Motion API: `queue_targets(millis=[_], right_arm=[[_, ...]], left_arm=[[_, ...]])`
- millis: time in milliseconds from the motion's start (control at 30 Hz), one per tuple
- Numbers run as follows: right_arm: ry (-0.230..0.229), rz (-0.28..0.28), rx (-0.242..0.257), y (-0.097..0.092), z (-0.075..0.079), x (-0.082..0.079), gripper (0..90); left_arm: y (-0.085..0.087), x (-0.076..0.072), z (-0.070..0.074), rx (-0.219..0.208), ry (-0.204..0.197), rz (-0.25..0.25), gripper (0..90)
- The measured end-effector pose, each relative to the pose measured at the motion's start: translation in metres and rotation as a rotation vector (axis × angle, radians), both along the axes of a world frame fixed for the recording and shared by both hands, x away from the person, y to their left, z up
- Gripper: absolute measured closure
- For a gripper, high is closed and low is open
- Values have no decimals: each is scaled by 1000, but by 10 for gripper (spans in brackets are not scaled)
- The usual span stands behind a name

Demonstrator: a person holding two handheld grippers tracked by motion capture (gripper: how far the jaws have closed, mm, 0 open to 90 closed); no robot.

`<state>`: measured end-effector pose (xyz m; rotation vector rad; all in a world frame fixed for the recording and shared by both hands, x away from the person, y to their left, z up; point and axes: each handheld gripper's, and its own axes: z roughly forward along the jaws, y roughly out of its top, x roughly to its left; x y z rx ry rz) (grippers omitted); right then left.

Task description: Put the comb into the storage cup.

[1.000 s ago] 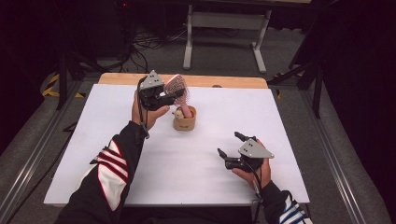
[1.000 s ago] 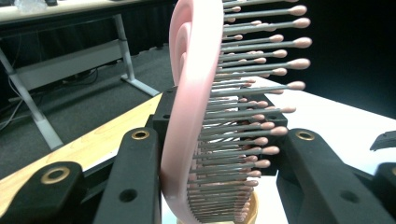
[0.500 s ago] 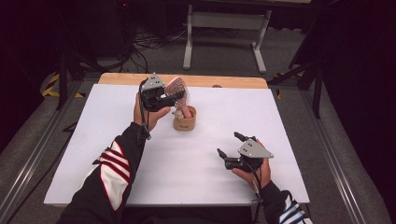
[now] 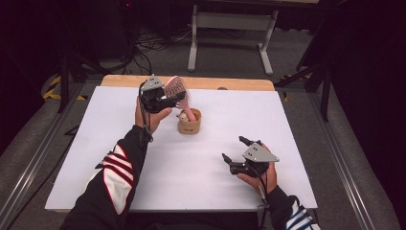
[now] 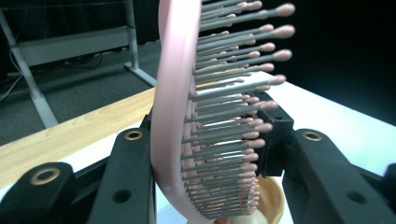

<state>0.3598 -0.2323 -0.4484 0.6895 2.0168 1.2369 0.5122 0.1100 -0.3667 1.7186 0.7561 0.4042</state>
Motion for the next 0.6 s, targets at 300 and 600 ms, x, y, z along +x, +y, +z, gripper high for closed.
queue_targets(millis=[300,600], right_arm=[[6,4,-4,0,-1,0,162],[8,6,-7,1,-1,1,162]], left_arm=[[15,8,-10,-26,40,49,533],[17,8,-11,-10,41,64,451]])
